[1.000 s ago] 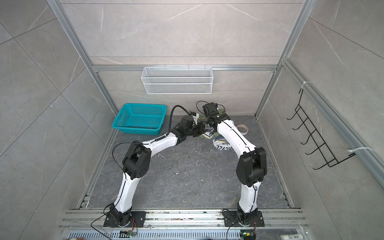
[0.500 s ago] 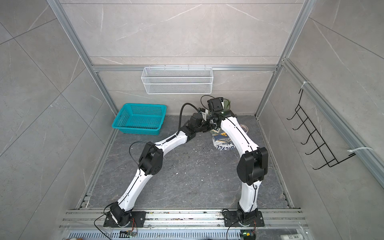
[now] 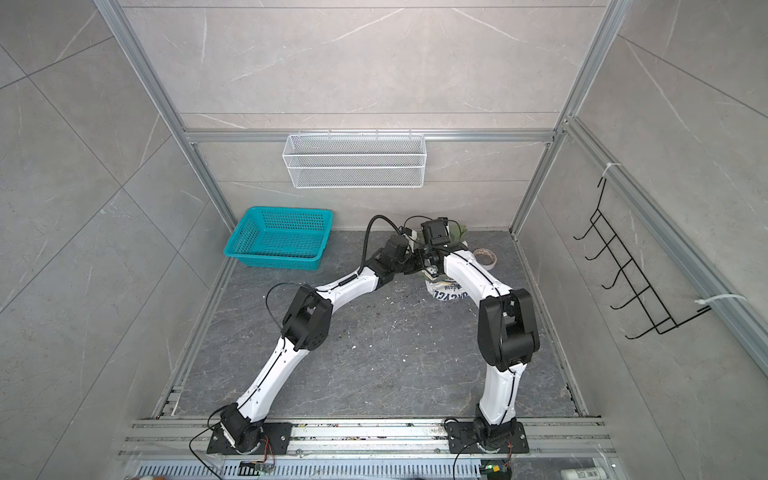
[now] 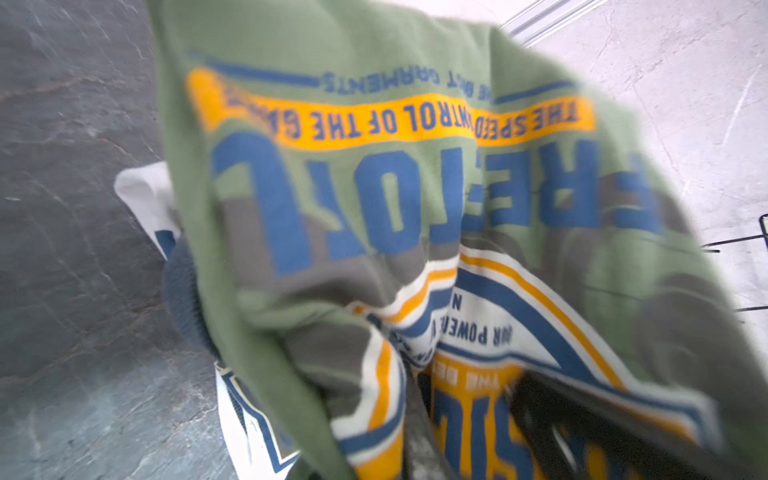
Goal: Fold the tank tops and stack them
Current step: 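Carry the green top with both grippers and lay it onto the white top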
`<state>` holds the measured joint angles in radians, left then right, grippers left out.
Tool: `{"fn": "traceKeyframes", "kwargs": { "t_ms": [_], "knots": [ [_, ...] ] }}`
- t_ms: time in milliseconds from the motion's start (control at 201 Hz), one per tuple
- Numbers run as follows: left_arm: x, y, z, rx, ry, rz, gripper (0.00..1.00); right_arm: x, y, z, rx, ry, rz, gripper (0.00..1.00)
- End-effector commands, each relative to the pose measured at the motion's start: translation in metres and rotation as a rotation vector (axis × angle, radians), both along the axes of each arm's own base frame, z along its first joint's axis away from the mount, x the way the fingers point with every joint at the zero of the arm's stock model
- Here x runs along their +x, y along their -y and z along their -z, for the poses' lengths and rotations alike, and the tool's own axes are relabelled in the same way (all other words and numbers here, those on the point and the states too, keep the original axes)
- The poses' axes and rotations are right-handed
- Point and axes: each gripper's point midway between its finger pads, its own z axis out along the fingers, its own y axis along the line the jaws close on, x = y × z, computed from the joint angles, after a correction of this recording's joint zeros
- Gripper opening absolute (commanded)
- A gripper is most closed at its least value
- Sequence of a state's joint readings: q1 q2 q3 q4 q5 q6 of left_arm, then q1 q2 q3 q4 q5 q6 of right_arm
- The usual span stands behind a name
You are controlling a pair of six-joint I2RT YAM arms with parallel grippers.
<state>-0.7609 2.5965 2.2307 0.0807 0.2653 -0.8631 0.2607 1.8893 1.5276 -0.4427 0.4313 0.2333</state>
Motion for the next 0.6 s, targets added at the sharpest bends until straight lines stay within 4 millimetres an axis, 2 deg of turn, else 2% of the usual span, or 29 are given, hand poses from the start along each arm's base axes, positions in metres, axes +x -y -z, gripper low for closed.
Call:
{"fn": "traceKeyframes", "kwargs": {
  "t_ms": [0, 90, 239, 323, 513, 592],
  "knots": [
    [-0.003, 0.008, -0.031, -0.040, 0.119, -0.003, 0.05, 0.005, 0.013, -0.015, 0.056, 0.069, -0.006, 0.13],
    [-0.004, 0.009, -0.034, -0.049, 0.146, -0.021, 0.05, 0.003, 0.025, -0.010, 0.074, 0.061, 0.004, 0.13],
    [-0.004, 0.005, -0.039, -0.075, 0.163, -0.062, 0.05, 0.003, 0.042, -0.014, 0.113, 0.084, 0.002, 0.14],
    [-0.011, 0.012, -0.040, -0.073, 0.176, -0.052, 0.05, 0.003, 0.056, -0.008, 0.136, 0.070, 0.016, 0.14],
    [-0.026, 0.027, -0.018, -0.079, 0.122, -0.030, 0.09, -0.001, 0.080, 0.014, 0.150, 0.014, 0.077, 0.20],
    [-0.029, 0.030, -0.011, -0.068, 0.102, -0.031, 0.11, -0.003, 0.090, 0.019, 0.153, -0.002, 0.108, 0.31]
  ]
}}
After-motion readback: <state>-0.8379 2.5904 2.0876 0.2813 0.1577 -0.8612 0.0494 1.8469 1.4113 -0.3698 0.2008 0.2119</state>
